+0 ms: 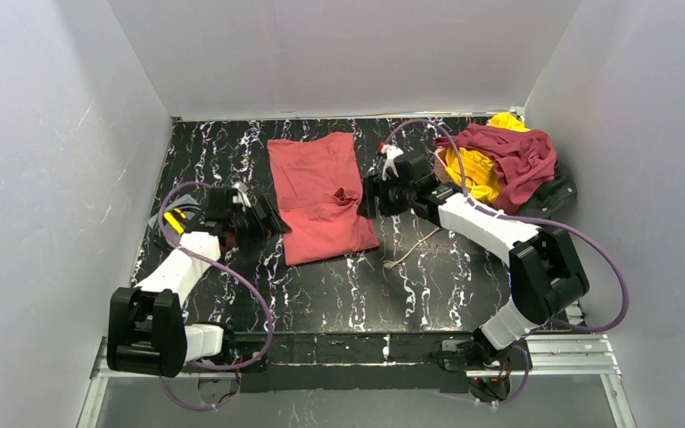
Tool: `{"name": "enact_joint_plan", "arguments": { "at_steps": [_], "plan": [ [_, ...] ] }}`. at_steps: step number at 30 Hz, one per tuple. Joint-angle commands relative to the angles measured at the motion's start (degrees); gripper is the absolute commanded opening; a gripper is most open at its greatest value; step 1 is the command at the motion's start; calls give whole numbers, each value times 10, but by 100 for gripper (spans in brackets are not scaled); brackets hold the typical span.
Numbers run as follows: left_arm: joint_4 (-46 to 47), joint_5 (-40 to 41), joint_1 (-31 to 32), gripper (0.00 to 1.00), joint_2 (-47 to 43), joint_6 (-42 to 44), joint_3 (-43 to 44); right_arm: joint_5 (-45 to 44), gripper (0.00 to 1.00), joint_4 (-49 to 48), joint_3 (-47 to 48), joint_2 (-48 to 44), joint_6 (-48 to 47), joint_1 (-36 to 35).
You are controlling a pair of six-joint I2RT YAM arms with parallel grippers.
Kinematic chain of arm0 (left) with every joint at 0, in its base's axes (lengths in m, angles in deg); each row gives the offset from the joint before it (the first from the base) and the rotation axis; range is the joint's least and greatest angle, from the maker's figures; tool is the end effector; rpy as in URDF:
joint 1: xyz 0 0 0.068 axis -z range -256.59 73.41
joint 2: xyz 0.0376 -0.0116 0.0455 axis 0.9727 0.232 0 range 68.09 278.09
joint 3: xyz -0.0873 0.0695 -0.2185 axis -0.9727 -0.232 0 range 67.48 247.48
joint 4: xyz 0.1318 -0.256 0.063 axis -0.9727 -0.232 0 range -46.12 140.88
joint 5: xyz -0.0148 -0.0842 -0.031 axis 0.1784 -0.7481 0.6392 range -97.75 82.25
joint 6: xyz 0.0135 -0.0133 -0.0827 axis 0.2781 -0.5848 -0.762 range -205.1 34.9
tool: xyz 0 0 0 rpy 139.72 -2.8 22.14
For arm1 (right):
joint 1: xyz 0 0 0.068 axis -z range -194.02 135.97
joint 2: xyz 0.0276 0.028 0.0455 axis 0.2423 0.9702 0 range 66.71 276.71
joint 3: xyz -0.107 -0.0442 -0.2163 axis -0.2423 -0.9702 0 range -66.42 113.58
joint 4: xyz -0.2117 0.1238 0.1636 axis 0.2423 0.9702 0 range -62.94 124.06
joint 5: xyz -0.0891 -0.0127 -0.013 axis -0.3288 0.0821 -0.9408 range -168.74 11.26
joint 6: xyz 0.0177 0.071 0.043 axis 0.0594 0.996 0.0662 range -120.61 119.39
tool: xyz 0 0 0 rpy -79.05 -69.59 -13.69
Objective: Fold and stack the mixed laundry pile
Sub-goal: Fold the T-shirt at the center of the board.
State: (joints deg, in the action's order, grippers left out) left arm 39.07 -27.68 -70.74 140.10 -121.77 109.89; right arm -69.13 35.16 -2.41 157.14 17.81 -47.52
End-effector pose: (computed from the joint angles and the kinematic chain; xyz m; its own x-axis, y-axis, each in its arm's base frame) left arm 0.3244 -0.0588 0.1560 -0.7369 -0.4888 -0.4670 -0.1121 0.7695 -0.6287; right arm 0.3443 0.2427 0.1943 -0.6566 -0.0609 -0.7518 -0.4757 0.8069 0.3501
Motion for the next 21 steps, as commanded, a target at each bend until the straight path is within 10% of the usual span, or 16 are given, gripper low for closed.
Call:
{"name": "enact_joint_plan", "arguments": {
  "at_steps": [1, 21],
  "plan": [
    [-63, 0, 29, 84, -37, -6, -59, 35, 73, 6, -57, -25, -3, -1],
    [-15, 30, 92, 59, 61, -6, -88, 64, 53, -22, -127, 29, -11, -2]
  ]
}}
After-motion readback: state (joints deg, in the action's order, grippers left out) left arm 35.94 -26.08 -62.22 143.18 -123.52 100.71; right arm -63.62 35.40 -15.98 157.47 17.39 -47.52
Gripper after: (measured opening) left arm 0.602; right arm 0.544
